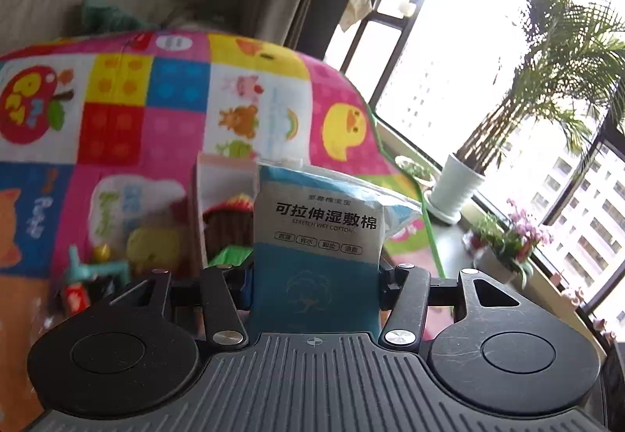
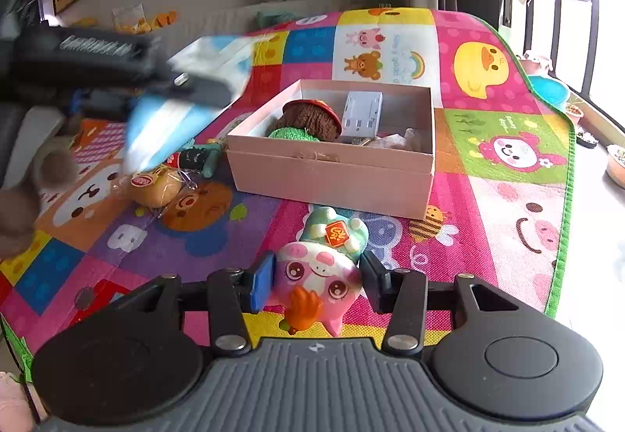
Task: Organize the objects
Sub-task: 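Place the cotton pack into the box with the left tool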
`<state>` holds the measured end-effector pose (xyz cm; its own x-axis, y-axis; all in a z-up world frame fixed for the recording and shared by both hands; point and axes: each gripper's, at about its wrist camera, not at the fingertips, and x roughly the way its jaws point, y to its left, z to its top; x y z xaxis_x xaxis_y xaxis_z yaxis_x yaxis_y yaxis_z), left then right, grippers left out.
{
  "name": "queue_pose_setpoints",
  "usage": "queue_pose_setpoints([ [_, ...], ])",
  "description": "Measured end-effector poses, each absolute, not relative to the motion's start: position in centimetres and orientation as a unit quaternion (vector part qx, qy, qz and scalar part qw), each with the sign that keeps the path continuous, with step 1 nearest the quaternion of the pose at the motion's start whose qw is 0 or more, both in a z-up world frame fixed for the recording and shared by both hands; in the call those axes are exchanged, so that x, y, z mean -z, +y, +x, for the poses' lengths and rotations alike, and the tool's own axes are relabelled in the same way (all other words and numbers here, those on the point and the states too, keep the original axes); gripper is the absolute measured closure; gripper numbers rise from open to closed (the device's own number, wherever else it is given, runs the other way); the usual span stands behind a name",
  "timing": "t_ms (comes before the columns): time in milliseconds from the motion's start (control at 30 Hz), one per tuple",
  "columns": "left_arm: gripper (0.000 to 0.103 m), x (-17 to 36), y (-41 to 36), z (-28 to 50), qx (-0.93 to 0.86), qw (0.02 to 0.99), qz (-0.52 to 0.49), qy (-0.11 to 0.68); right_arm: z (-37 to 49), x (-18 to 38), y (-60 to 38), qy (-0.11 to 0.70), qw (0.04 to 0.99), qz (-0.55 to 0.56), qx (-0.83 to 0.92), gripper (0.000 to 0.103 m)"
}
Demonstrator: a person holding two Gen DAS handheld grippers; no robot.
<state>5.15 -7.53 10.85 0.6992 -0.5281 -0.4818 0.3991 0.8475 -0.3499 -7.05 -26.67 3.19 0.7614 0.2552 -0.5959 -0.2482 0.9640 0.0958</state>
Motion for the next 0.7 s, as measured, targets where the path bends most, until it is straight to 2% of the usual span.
queue_pose_setpoints([
  [167, 0.046, -9.3, -14.0, 12.0, 0.243, 0.922, -0.079, 0.292, -7.5, -2.6, -28.0, 0.307, 0.942, 0.043, -0.129, 0.057],
  [300, 0.046, -6.1, -16.4, 15.0, 0.184, 0.910, -0.066, 0.366, -8.1, -2.3, -28.8, 0.296, 0.946, 0.045, -0.122, 0.057],
  [367, 0.046, -4.5, -16.5, 15.1, 0.175, 0.885, -0.060, 0.426, -8.2, -2.0, -29.3, 0.292, 0.948, 0.043, -0.117, 0.057],
  [433, 0.043, -3.6, -16.4, 14.3, 0.181, 0.874, -0.043, 0.449, -8.3, -1.8, -29.7, 0.289, 0.949, 0.043, -0.114, 0.057],
  [600, 0.045, -4.8, -14.9, 12.6, 0.186, 0.874, -0.047, 0.446, -7.5, -1.3, -29.8, 0.292, 0.949, 0.045, -0.108, 0.057],
  [700, 0.046, -7.1, -13.1, 10.0, 0.221, 0.886, -0.059, 0.403, -7.4, -1.8, -30.2, 0.283, 0.951, 0.049, -0.110, 0.057],
])
